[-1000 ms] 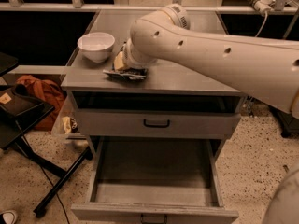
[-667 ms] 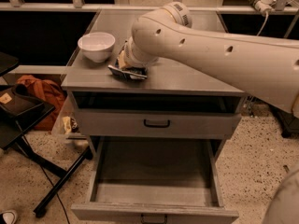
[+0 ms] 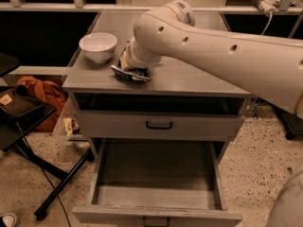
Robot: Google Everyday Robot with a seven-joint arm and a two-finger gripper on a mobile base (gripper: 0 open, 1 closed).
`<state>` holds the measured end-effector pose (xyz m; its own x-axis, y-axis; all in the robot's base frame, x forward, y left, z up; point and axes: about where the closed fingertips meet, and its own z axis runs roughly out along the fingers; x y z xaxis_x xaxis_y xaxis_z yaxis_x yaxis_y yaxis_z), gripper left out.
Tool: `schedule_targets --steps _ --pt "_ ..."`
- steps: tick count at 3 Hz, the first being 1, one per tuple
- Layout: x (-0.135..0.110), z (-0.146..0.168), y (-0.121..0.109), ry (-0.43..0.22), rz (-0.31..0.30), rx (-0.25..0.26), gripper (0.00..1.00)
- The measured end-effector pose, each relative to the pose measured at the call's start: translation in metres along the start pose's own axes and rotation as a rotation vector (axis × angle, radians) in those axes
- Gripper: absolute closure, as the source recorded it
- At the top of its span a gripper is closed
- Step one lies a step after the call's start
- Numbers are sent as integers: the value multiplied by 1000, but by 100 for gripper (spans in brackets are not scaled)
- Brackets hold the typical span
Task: Place blue chip bag into middle drawer
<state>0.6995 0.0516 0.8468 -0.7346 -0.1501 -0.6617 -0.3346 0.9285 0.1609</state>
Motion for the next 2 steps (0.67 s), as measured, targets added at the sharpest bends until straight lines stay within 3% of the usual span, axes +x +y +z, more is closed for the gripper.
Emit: schedule_targets --steps 1,2 --pt "21 -43 -23 -26 -26 11 100" --pt "52 -106 -46 -73 -55 -3 100"
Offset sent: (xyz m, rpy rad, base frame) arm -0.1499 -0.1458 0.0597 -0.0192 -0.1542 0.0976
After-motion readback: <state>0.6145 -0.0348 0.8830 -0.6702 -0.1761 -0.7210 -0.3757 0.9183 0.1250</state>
